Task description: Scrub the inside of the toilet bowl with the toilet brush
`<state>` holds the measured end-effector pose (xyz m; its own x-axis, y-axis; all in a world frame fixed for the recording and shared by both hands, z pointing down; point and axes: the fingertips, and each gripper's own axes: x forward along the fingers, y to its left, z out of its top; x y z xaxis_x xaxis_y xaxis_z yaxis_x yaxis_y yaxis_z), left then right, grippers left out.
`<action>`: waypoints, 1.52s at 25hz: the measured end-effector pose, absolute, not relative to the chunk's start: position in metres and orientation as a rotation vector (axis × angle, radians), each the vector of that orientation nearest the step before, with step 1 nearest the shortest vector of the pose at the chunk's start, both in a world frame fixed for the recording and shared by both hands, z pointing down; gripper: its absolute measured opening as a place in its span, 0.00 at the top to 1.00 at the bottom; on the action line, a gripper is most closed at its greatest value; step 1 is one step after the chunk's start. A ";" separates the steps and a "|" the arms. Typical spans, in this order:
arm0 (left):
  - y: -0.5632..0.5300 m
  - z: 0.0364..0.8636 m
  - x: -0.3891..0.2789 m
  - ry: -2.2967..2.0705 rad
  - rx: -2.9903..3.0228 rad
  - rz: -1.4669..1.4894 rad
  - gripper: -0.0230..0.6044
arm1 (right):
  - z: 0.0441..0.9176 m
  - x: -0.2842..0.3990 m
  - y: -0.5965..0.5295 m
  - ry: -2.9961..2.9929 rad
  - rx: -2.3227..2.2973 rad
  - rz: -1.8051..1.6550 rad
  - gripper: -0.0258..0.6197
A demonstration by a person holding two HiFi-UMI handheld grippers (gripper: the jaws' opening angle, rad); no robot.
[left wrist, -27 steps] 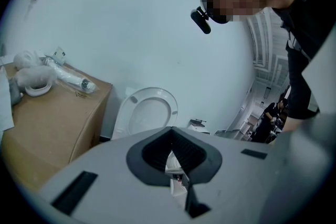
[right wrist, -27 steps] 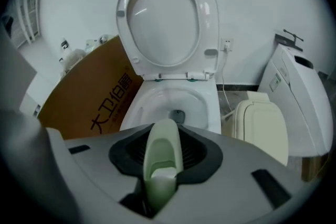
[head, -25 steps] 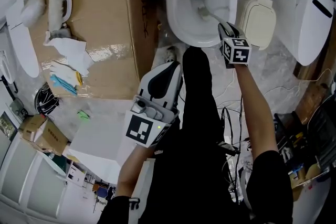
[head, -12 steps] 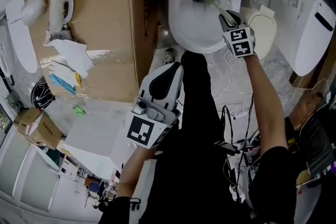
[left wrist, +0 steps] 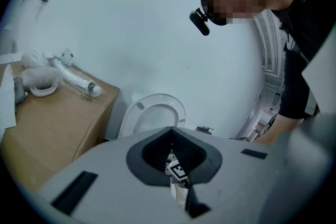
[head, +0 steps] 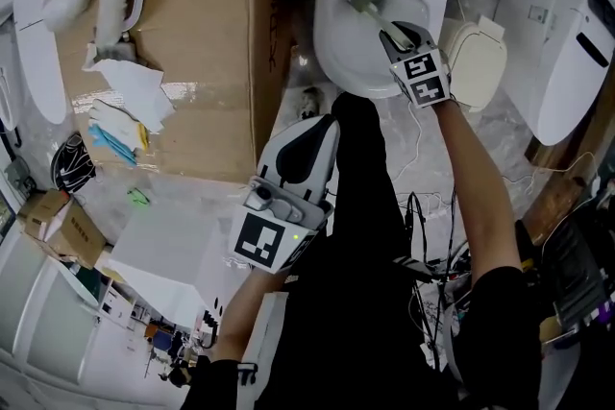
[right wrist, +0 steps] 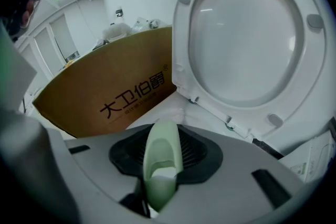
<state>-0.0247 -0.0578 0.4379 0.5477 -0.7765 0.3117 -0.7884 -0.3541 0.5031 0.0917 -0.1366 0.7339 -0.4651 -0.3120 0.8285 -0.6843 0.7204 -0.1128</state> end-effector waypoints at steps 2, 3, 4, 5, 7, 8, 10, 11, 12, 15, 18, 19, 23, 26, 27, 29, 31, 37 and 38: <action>-0.050 0.434 -0.028 -1.259 2.180 0.022 0.95 | 0.729 0.089 -0.124 -2.075 0.770 0.585 0.77; -0.046 0.431 -0.029 -1.260 2.188 0.018 0.95 | 0.725 0.092 -0.118 -2.072 0.797 0.612 0.77; -0.041 0.428 -0.030 -1.257 2.196 0.011 0.95 | 0.721 0.096 -0.112 -2.064 0.836 0.644 0.77; -0.036 0.424 -0.032 -1.251 2.204 0.004 0.95 | 0.715 0.102 -0.106 -2.053 0.883 0.677 0.77; -0.025 0.414 -0.037 -1.238 2.222 -0.013 0.95 | 0.700 0.112 -0.092 -2.028 0.986 0.743 0.77; -0.020 0.408 -0.040 -1.233 2.235 -0.027 0.95 | 0.691 0.117 -0.084 -2.016 1.038 0.772 0.77; -0.009 0.396 -0.044 -1.213 2.258 -0.037 0.95 | 0.667 0.127 -0.066 -2.000 1.132 0.816 0.77; -0.002 0.390 -0.045 -1.197 2.269 -0.033 0.95 | 0.653 0.131 -0.055 -1.995 1.173 0.828 0.77; 0.005 0.384 -0.047 -1.182 2.284 -0.030 0.95 | 0.638 0.134 -0.045 -1.990 1.210 0.833 0.77; 0.022 0.360 -0.050 -1.138 2.341 -0.039 0.95 | 0.589 0.141 -0.016 -1.981 1.314 0.827 0.77; 0.039 0.334 -0.048 -1.084 2.403 -0.038 0.95 | 0.536 0.149 0.013 -1.977 1.420 0.839 0.77; 0.042 0.324 -0.047 -1.068 2.426 -0.043 0.95 | 0.518 0.151 0.020 -1.981 1.457 0.845 0.77; 0.051 0.284 -0.042 -1.022 2.492 -0.037 0.95 | 0.443 0.156 0.040 -2.026 1.579 0.852 0.77; 0.060 0.250 -0.038 -1.025 2.527 -0.051 0.95 | 0.391 0.162 0.061 -2.056 1.642 0.842 0.77; 0.062 0.238 -0.036 -1.030 2.541 -0.065 0.95 | 0.376 0.165 0.068 -2.064 1.664 0.839 0.77; 0.064 0.217 -0.032 -1.043 2.569 -0.085 0.95 | 0.348 0.171 0.079 -2.085 1.706 0.828 0.77; 0.067 0.200 -0.026 -1.053 2.586 -0.096 0.95 | 0.323 0.178 0.089 -2.111 1.744 0.807 0.77; 0.086 0.159 -0.013 -1.115 2.621 -0.120 0.95 | 0.273 0.188 0.117 -2.176 1.763 0.737 0.77; 0.089 0.155 -0.011 -1.127 2.620 -0.128 0.95 | 0.267 0.191 0.119 -2.186 1.761 0.728 0.77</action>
<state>-0.0106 0.0890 0.1553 0.6908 -0.7224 0.0310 -0.6969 -0.6538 0.2946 0.1908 0.1192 0.2673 -0.2446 -0.8421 0.4807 -0.9621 0.1493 -0.2281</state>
